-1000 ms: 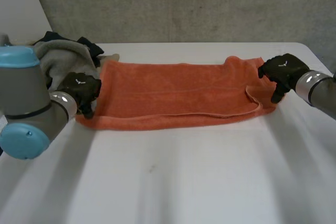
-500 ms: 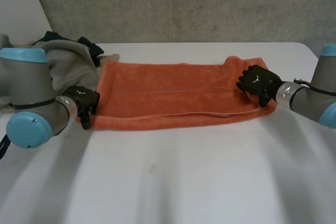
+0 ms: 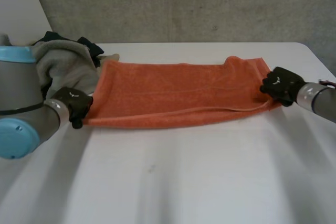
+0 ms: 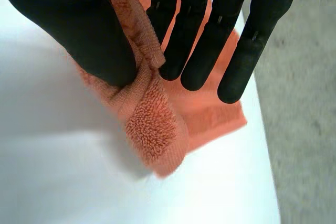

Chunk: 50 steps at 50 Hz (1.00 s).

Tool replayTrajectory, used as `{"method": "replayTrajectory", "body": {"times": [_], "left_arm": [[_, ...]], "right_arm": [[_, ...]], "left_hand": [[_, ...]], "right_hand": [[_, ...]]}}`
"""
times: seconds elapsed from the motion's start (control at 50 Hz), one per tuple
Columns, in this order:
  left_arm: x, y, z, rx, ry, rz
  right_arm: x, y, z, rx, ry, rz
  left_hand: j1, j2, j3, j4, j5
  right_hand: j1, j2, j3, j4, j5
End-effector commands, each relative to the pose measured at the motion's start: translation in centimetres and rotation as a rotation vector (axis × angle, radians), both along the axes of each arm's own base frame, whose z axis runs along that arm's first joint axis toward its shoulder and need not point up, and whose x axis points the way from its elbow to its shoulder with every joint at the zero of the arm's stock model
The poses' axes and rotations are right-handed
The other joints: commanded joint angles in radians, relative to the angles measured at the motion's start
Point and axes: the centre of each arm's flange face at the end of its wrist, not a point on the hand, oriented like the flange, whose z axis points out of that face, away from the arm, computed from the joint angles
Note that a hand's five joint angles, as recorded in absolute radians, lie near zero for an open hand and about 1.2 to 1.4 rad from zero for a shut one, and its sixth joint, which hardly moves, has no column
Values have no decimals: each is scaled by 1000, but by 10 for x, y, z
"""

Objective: Fold the laundry.

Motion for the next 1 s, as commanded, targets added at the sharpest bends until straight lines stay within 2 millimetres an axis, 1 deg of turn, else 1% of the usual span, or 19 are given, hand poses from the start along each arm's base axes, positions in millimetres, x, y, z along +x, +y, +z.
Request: {"method": "replayTrajectory", "body": {"times": [0.02,0.12,0.14,0.22,0.28,0.36,0.42,0.44,0.5,0.52,0.58,0.6,0.66,0.74,0.88,0.94,0.96,0.98,1.0], "left_arm": [[12,38,2,52,-79,-32],[24,68,2,118,-142,-57],[26,77,2,138,-158,-70],[26,95,-1,187,-189,-111],[21,96,-6,192,-208,-142],[14,76,-9,144,-228,-153],[3,52,-3,56,-213,-149],[-6,36,0,-10,-196,-150],[-18,9,6,-122,-169,-145],[-27,-8,11,-193,-148,-142],[-39,-33,15,-297,-124,-139],[-47,-52,17,-370,-106,-131],[-58,-86,16,-482,-89,-103],[-66,-110,2,-509,-80,-93],[-85,-128,-25,-548,-46,-144],[-90,-132,-27,-586,-28,-155],[-92,-135,-28,-607,-16,-156],[-93,-135,-28,-617,-12,-156],[-94,-135,-27,-626,-10,-154]], "right_arm": [[-32,44,12,178,51,-173],[-57,81,24,367,59,-325],[-63,94,24,443,55,-361],[-65,121,21,570,67,-369],[-62,120,18,551,58,-349],[-61,98,15,432,29,-361],[-58,73,19,332,-41,-398],[-57,61,20,290,-83,-420],[-56,45,22,241,-139,-449],[-56,35,23,199,-169,-466],[-55,19,24,128,-207,-473],[-54,8,22,78,-222,-467],[-48,-13,17,-26,-240,-438],[-39,-36,6,-131,-251,-401],[-30,-61,-20,-224,-260,-381],[-26,-63,-28,-224,-256,-391],[-25,-63,-32,-224,-251,-406],[-24,-63,-33,-224,-251,-413],[-24,-63,-34,-227,-249,-423]], "left_hand": [[247,202,211,202,235],[247,202,211,202,235],[247,202,211,202,235],[247,202,211,202,235],[247,202,211,202,235],[247,202,211,202,235],[247,202,211,202,235],[247,202,211,202,235],[247,202,211,202,235],[247,202,211,202,235],[247,202,211,202,235],[247,202,211,202,235],[247,202,211,202,235],[247,202,211,202,235],[247,202,211,202,235],[247,202,211,202,235],[-70,-114,-106,-115,-82],[-378,-423,-414,-423,-390],[-710,-754,-745,-754,-722]], "right_hand": [[291,229,214,202,252],[291,229,214,202,252],[291,229,214,202,252],[291,229,214,202,252],[291,229,214,202,252],[291,229,214,202,252],[291,229,214,202,252],[291,229,214,202,252],[291,229,214,202,252],[291,229,214,202,252],[291,229,214,202,252],[291,229,214,202,252],[291,229,214,202,252],[291,229,214,202,252],[291,229,214,202,252],[-201,-262,-278,-290,-240],[-723,-784,-800,-812,-762],[-931,-992,-1008,-1020,-970],[-931,-992,-1008,-1020,-970]]}}
